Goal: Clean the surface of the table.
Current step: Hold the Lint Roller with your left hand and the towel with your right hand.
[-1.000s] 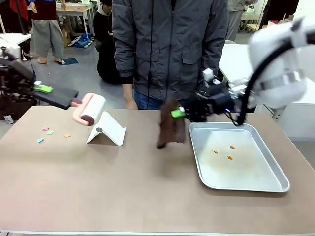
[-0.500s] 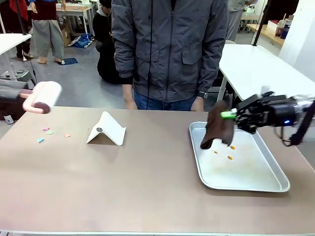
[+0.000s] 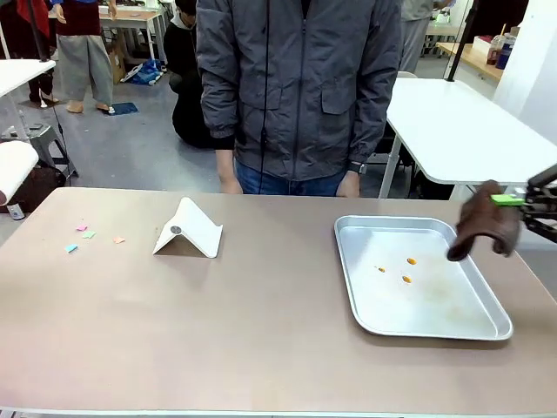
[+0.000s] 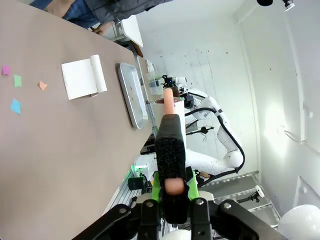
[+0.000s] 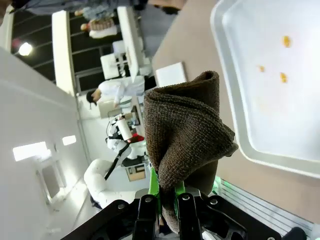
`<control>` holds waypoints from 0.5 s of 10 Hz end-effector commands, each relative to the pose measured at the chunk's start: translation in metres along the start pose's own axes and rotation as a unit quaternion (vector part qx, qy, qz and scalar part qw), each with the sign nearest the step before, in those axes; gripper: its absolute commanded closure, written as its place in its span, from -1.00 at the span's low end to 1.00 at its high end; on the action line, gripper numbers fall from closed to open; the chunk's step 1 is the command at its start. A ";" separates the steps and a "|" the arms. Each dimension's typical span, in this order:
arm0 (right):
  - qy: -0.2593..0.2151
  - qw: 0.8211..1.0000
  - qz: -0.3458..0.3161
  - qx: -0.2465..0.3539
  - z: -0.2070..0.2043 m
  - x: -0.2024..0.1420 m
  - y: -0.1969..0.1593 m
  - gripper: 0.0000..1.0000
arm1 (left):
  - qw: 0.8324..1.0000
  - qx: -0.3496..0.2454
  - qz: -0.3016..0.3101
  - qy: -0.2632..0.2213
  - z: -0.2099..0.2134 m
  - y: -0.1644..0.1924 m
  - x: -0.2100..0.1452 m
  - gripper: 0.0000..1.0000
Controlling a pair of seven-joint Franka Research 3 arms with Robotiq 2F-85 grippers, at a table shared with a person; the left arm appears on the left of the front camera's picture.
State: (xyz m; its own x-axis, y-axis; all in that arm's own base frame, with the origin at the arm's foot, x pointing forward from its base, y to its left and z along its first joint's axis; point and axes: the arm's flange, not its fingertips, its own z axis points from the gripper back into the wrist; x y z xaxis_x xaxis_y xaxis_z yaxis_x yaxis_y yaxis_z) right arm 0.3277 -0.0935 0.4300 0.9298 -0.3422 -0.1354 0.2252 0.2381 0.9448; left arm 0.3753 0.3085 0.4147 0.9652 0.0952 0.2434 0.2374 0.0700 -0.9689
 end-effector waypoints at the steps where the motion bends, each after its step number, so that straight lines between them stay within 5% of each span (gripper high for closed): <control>1: -0.007 1.000 0.009 -0.004 0.016 -0.029 -0.014 1.00 | 1.000 -0.022 -0.009 0.020 0.043 0.001 0.000 0.82; 3: -0.082 0.994 0.061 -0.042 0.016 -0.037 -0.020 1.00 | 0.998 -0.009 0.039 0.040 0.033 0.010 0.010 0.82; 4: -0.023 1.000 0.007 -0.007 0.031 -0.005 -0.010 1.00 | 1.000 -0.007 0.009 0.010 0.000 0.021 0.000 0.82; 5: -0.023 1.000 0.007 -0.007 0.031 -0.005 -0.010 1.00 | 1.000 -0.007 0.009 0.010 0.000 0.021 0.000 0.82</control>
State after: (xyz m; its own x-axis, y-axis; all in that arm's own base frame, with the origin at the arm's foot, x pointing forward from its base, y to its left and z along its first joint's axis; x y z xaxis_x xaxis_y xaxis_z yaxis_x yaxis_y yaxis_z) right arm 0.3110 -0.1280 0.4304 0.9133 -0.4017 -0.0670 0.1926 0.2809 0.9402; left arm 0.3847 0.3117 0.3866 0.9773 0.0596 0.2035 0.2001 0.0587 -0.9780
